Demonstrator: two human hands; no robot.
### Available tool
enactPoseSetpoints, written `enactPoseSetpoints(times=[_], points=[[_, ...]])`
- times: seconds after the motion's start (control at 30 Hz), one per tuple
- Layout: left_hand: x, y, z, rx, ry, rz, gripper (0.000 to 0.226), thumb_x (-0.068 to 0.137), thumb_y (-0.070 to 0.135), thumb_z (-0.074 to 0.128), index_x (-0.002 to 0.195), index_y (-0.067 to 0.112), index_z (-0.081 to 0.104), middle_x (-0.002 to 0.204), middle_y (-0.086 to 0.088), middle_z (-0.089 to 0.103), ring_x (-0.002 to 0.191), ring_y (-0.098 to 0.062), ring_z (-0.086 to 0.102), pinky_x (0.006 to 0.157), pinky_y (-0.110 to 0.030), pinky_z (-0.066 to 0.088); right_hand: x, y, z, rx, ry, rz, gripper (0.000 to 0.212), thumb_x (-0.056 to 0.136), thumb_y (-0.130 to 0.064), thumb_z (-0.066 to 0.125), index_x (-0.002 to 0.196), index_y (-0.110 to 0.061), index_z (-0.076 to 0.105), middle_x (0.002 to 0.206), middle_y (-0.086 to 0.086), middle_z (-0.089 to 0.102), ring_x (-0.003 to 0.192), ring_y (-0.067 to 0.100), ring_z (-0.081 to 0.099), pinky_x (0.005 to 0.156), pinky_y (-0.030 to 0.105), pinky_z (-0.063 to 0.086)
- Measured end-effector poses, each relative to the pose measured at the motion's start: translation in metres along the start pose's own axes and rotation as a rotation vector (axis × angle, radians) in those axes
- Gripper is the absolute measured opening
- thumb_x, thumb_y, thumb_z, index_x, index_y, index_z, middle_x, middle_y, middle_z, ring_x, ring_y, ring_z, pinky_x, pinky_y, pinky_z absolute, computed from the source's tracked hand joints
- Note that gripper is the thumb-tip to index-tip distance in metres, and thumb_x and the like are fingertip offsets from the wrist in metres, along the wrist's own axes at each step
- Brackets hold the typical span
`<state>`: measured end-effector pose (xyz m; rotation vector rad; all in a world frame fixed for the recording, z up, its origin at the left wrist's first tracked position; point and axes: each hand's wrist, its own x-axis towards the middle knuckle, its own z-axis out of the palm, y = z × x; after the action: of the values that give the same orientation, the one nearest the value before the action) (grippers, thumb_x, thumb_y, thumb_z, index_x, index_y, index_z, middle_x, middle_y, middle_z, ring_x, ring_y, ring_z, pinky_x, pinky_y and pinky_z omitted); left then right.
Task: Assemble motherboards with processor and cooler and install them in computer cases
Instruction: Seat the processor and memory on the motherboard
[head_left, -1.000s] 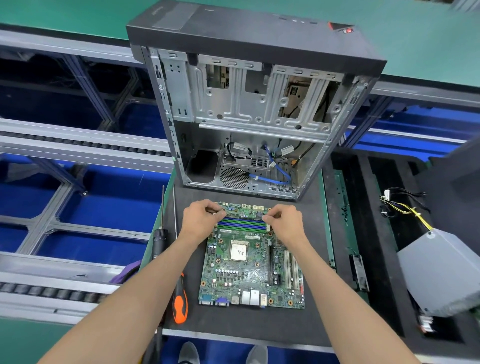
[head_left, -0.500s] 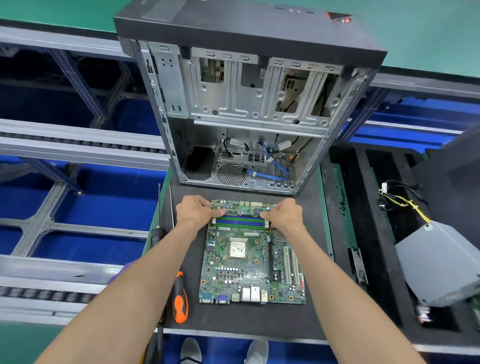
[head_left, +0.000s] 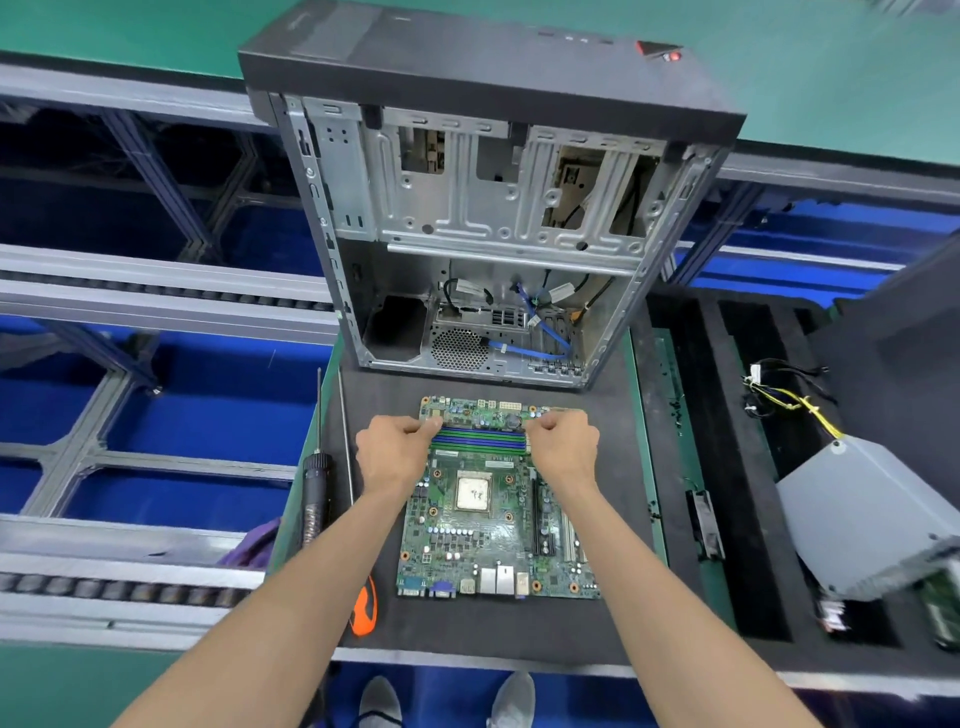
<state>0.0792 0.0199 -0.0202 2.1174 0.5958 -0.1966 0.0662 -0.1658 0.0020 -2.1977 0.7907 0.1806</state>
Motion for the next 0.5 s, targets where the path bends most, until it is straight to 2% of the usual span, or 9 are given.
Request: enactPoseSetpoints(times=[0.03,0.07,0.1,0.17,0.2,0.23,0.3,0.4,0.5], points=[[-0.003,-0.002,-0.001,0.013,-0.013,0.006,0.033,0.089,0.043,0.07,0.059,0.028,0.069,0.061,0.004,0.062,0.074,-0.019,0.06,0.08,-0.029,0.053,-0.002,0.001,-0.001,0.019,-0.002,-0.003,0.037,0.088,0.001,0.055,0.052,-0.003,0.058,0.059,0.011,0.062,0.077,0.012,0.032,0.056,0.037,0.048],[-0.005,-0.002,-0.003,0.056,-0.03,0.017,0.042,0.09,0.038,0.067,0.051,0.024,0.061,0.059,0.001,0.063,0.073,-0.024,0.065,0.079,-0.033,0.056,-0.003,0.001,-0.001,0.034,-0.012,0.002,0.03,0.082,0.006,0.05,0.056,0.001,0.063,0.063,0.016,0.065,0.104,0.009,0.05,0.055,0.041,0.049],[-0.007,-0.001,-0.004,0.098,-0.05,0.029,0.044,0.09,0.032,0.065,0.049,0.017,0.058,0.061,-0.004,0.066,0.073,-0.029,0.068,0.078,-0.037,0.057,-0.005,0.0,0.0,0.036,-0.03,0.011,0.028,0.077,0.009,0.046,0.054,0.0,0.059,0.058,0.017,0.06,0.097,0.005,0.04,0.052,0.04,0.044],[-0.008,0.0,-0.004,0.172,-0.09,0.049,0.031,0.089,0.023,0.062,0.064,0.006,0.062,0.08,-0.014,0.072,0.078,-0.037,0.069,0.074,-0.04,0.057,-0.011,-0.004,0.003,0.017,-0.055,0.024,0.028,0.072,0.012,0.042,0.052,-0.008,0.047,0.053,0.008,0.039,0.073,0.015,0.023,0.053,0.033,0.028],[-0.009,0.001,-0.005,0.205,-0.1,0.05,0.024,0.089,0.021,0.06,0.078,-0.001,0.063,0.089,-0.017,0.072,0.082,-0.038,0.068,0.072,-0.039,0.055,-0.013,-0.004,0.005,0.024,-0.052,0.039,0.025,0.073,0.013,0.044,0.057,-0.003,0.055,0.056,0.008,0.046,0.069,0.022,0.028,0.058,0.031,0.029],[-0.011,0.003,-0.005,0.235,-0.11,0.049,0.023,0.088,0.02,0.059,0.087,-0.003,0.062,0.094,-0.016,0.072,0.083,-0.038,0.067,0.07,-0.038,0.053,-0.015,-0.003,0.005,0.046,-0.041,0.053,0.024,0.075,0.013,0.046,0.071,0.006,0.068,0.068,0.012,0.062,0.074,0.035,0.049,0.063,0.031,0.045],[-0.009,0.005,-0.009,0.265,-0.154,0.054,0.017,0.086,0.02,0.058,0.083,0.003,0.057,0.098,-0.011,0.072,0.082,-0.035,0.067,0.071,-0.039,0.054,-0.015,-0.001,0.003,0.07,-0.057,0.027,0.035,0.081,0.012,0.047,0.104,0.009,0.073,0.106,0.018,0.074,0.113,0.034,0.063,0.093,0.035,0.053],[-0.003,0.008,-0.015,0.233,-0.231,0.042,0.022,0.085,0.017,0.055,0.069,0.003,0.061,0.095,-0.009,0.074,0.075,-0.031,0.068,0.075,-0.038,0.058,-0.012,0.007,-0.007,0.078,-0.143,0.01,0.047,0.091,0.008,0.044,0.131,-0.005,0.067,0.132,0.01,0.067,0.125,0.024,0.059,0.108,0.03,0.045],[-0.005,0.002,-0.015,0.186,-0.222,0.058,0.027,0.088,0.012,0.053,0.101,0.001,0.074,0.112,-0.005,0.073,0.08,-0.032,0.068,0.072,-0.033,0.055,-0.012,0.014,-0.01,0.098,-0.138,-0.024,0.045,0.093,0.008,0.047,0.132,-0.005,0.065,0.131,0.009,0.067,0.126,0.022,0.059,0.11,0.029,0.043]])
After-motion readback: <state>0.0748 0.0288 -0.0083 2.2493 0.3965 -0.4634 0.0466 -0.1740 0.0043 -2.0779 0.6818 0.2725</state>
